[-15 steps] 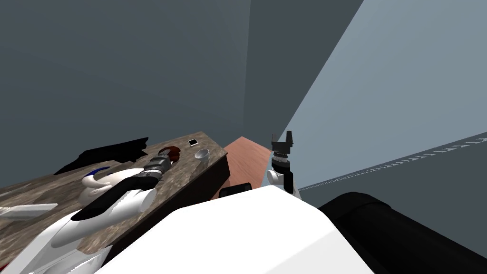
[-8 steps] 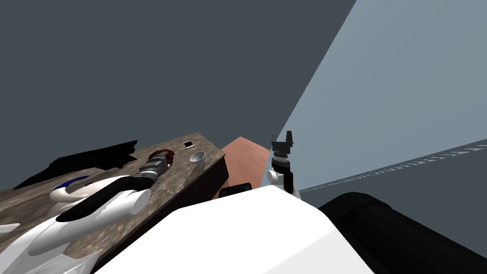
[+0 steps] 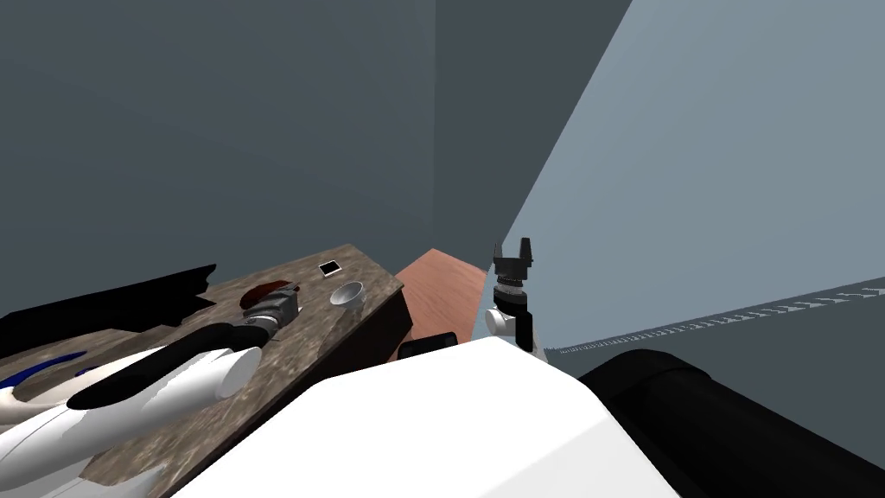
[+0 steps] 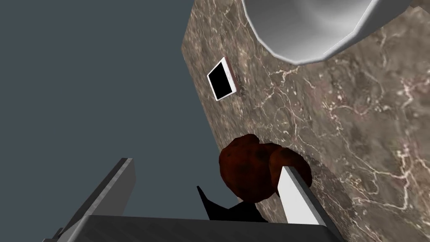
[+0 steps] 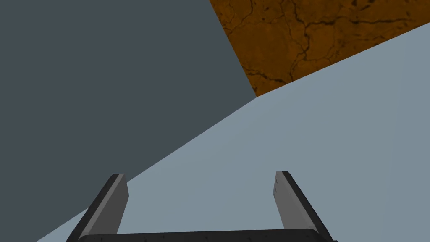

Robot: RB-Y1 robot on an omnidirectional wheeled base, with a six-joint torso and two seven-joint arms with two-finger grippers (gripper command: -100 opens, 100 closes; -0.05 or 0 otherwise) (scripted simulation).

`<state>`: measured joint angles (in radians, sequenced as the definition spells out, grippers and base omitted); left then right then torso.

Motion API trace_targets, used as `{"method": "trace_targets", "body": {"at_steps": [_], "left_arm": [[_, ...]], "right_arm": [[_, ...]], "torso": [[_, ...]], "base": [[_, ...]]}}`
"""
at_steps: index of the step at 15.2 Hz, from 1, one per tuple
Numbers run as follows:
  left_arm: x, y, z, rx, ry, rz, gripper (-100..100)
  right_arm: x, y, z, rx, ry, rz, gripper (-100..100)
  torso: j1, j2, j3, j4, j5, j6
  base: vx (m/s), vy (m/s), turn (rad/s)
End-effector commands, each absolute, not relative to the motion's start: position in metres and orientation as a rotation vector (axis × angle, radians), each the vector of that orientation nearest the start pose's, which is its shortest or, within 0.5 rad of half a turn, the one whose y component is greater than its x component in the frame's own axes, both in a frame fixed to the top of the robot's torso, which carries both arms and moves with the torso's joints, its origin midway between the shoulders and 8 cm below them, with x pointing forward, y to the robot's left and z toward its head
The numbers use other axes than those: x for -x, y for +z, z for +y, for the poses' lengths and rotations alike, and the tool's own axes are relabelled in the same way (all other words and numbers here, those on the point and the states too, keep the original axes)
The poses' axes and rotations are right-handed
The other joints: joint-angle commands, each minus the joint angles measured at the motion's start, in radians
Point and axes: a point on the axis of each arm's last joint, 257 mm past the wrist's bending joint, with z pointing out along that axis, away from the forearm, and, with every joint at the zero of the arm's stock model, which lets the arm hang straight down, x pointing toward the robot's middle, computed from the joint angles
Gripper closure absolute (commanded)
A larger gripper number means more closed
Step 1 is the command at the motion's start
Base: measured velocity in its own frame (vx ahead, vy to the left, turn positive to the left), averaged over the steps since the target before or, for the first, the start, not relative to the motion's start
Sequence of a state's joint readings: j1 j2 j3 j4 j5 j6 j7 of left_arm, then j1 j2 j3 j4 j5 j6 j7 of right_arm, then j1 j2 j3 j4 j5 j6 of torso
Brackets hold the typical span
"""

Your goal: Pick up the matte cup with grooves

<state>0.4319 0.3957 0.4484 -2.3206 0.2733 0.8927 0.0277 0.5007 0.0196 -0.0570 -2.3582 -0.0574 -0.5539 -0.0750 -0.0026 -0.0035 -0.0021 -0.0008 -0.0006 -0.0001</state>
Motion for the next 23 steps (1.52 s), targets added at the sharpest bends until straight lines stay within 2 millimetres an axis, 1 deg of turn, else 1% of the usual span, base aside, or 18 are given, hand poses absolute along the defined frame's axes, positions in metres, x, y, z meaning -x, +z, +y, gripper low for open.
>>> {"method": "trace_targets", "body": {"at_steps": [1, 2, 4, 5, 6, 8, 9, 11, 12, 15, 16, 18, 19, 20, 22, 23], "left_arm": [[-0.355, -0.177, 0.493, 1.550, -0.515, 1.331, -100], [-0.350, -0.176, 0.495, 1.567, -0.504, 1.335, -100], [-0.344, -0.185, 0.496, 1.600, -0.479, 1.352, -100], [-0.344, -0.185, 0.496, 1.601, -0.479, 1.353, -100], [-0.336, -0.187, 0.499, 1.625, -0.463, 1.360, -100], [-0.331, -0.194, 0.499, 1.654, -0.441, 1.375, -100], [-0.324, -0.195, 0.501, 1.673, -0.429, 1.381, -100], [-0.317, -0.204, 0.501, 1.708, -0.401, 1.398, -100], [-0.309, -0.205, 0.502, 1.726, -0.391, 1.403, -100], [-0.301, -0.213, 0.502, 1.762, -0.361, 1.421, -100], [-0.291, -0.217, 0.502, 1.788, -0.344, 1.430, -100], [-0.285, -0.223, 0.502, 1.817, -0.319, 1.445, -100], [-0.285, -0.223, 0.502, 1.817, -0.319, 1.445, -100], [-0.273, -0.228, 0.501, 1.848, -0.297, 1.456, -100], [-0.267, -0.233, 0.501, 1.872, -0.277, 1.468, -100], [-0.256, -0.235, 0.500, 1.894, -0.260, 1.475, -100]], "right_arm": [[-0.311, 0.069, -0.300, -0.610, 1.379, 0.450, 0], [-0.311, 0.069, -0.300, -0.610, 1.379, 0.450, 0], [-0.311, 0.069, -0.300, -0.610, 1.379, 0.450, 0], [-0.311, 0.069, -0.300, -0.610, 1.379, 0.450, 0], [-0.311, 0.069, -0.300, -0.610, 1.379, 0.450, 0], [-0.311, 0.069, -0.300, -0.610, 1.379, 0.450, 0], [-0.311, 0.069, -0.300, -0.610, 1.379, 0.450, 0], [-0.311, 0.069, -0.300, -0.610, 1.379, 0.450, 0], [-0.311, 0.069, -0.300, -0.610, 1.379, 0.450, 0], [-0.311, 0.069, -0.300, -0.610, 1.379, 0.450, 0], [-0.311, 0.069, -0.300, -0.610, 1.379, 0.450, 0], [-0.311, 0.069, -0.300, -0.610, 1.379, 0.450, 0], [-0.311, 0.069, -0.300, -0.610, 1.379, 0.450, 0], [-0.311, 0.069, -0.300, -0.610, 1.379, 0.450, 0], [-0.311, 0.069, -0.300, -0.610, 1.379, 0.450, 0], [-0.311, 0.069, -0.300, -0.610, 1.379, 0.450, 0]], "torso": [[0.000, 0.000, 0.000, 0.000, 0.000, 0.000], [0.001, 0.001, 0.000, 0.000, 0.000, 0.000], [0.000, 0.000, 0.000, 0.000, 0.000, 0.000], [0.000, 0.000, 0.000, 0.000, 0.000, 0.000], [0.001, 0.001, 0.001, 0.000, 0.000, 0.000], [0.000, 0.000, 0.000, 0.000, 0.000, 0.000], [0.000, 0.000, 0.000, 0.000, 0.000, 0.000], [0.000, -0.001, 0.000, 0.000, 0.000, 0.000], [0.000, 0.000, 0.000, 0.000, 0.000, 0.000], [0.001, 0.000, 0.000, 0.000, 0.000, 0.000], [0.001, 0.001, 0.001, 0.000, 0.000, 0.000], [0.001, 0.001, 0.001, 0.000, 0.000, 0.000], [0.001, 0.001, 0.001, 0.000, 0.000, 0.000], [0.001, 0.002, 0.001, 0.000, 0.000, 0.000], [0.001, 0.001, 0.000, 0.000, 0.000, 0.000], [0.001, 0.001, 0.001, 0.000, 0.000, 0.000]], "base": [[0.025, -0.003, 0.008], [0.037, -0.015, -0.114], [0.044, -0.018, -0.099], [0.028, -0.006, 0.001], [0.043, -0.021, -0.103], [0.051, -0.017, -0.105], [0.060, -0.022, -0.134], [0.057, -0.013, -0.100], [0.047, -0.012, -0.140], [0.039, -0.005, -0.050], [0.032, -0.007, -0.128], [0.039, -0.005, -0.094], [0.022, -0.004, 0.013], [0.041, -0.007, -0.106], [0.042, -0.004, -0.099], [0.037, -0.002, -0.114]]}}
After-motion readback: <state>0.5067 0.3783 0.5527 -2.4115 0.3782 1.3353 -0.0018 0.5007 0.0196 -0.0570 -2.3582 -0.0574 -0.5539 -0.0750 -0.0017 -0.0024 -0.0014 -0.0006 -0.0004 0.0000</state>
